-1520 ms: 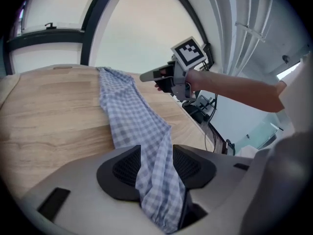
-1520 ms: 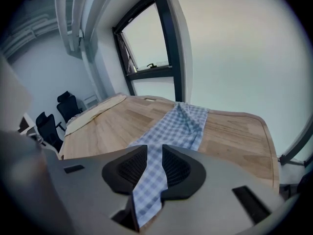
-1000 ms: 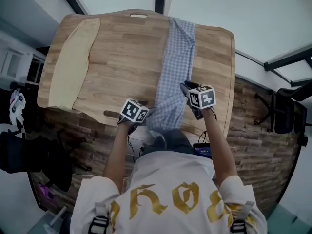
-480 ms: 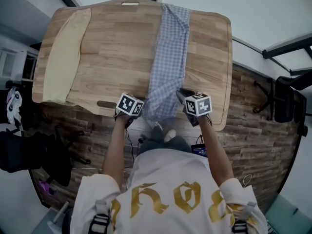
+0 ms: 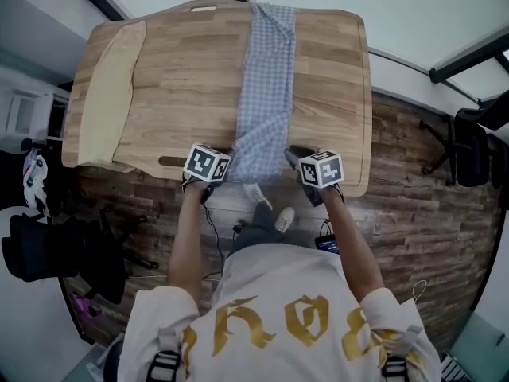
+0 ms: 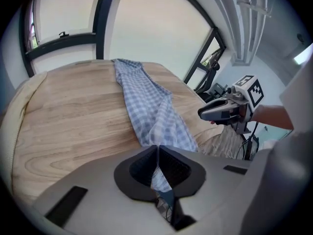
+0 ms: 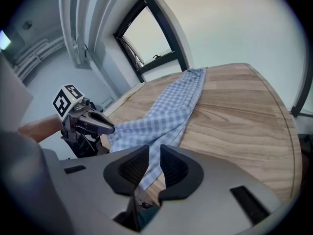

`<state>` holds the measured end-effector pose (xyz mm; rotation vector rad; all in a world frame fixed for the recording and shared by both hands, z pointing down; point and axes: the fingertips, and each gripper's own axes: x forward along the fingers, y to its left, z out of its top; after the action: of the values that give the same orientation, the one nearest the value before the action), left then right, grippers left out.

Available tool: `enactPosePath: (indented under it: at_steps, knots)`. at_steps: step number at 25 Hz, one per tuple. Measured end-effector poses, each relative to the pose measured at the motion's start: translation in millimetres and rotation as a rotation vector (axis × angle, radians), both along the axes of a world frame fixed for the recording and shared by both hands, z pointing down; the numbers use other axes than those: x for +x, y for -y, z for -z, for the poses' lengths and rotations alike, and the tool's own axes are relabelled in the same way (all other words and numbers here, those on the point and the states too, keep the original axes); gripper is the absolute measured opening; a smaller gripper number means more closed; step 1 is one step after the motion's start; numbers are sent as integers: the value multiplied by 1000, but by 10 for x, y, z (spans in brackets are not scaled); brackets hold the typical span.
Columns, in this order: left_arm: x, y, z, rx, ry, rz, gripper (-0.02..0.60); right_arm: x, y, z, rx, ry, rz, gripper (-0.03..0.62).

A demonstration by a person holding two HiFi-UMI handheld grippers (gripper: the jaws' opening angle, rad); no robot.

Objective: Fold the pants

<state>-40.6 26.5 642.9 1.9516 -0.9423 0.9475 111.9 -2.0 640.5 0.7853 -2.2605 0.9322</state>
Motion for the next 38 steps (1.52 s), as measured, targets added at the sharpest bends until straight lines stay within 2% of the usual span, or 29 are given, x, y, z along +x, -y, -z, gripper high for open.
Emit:
enactPosePath:
  at_steps: [7,13,19,24,29,34,38]
  knots:
    - [504,-190,472,71,-8,-52,46,181,-189,75,15,19,-5,87]
    - [963,-424,585,69,-38,-74,46,373,-398,31,3,19,-8,84]
    - [1253,-654,359,28,-47,-84,46,545,-601,-42,-16,17,-9,84]
    - [1477,-837,38,-24,-85,-87,46,635,-740,-123,-29,15,5,84]
    - [1559,-913,-180,-56,-57,-100,48,663,-744,-152,-29,13,17,84]
    - [1547,-845,-87,-33,-74,-81,48,656,-676,-70,-17,38,9,83]
    - [1402,-699,89,-2,-57,-61,48,631,-508,152,30,62,10,83]
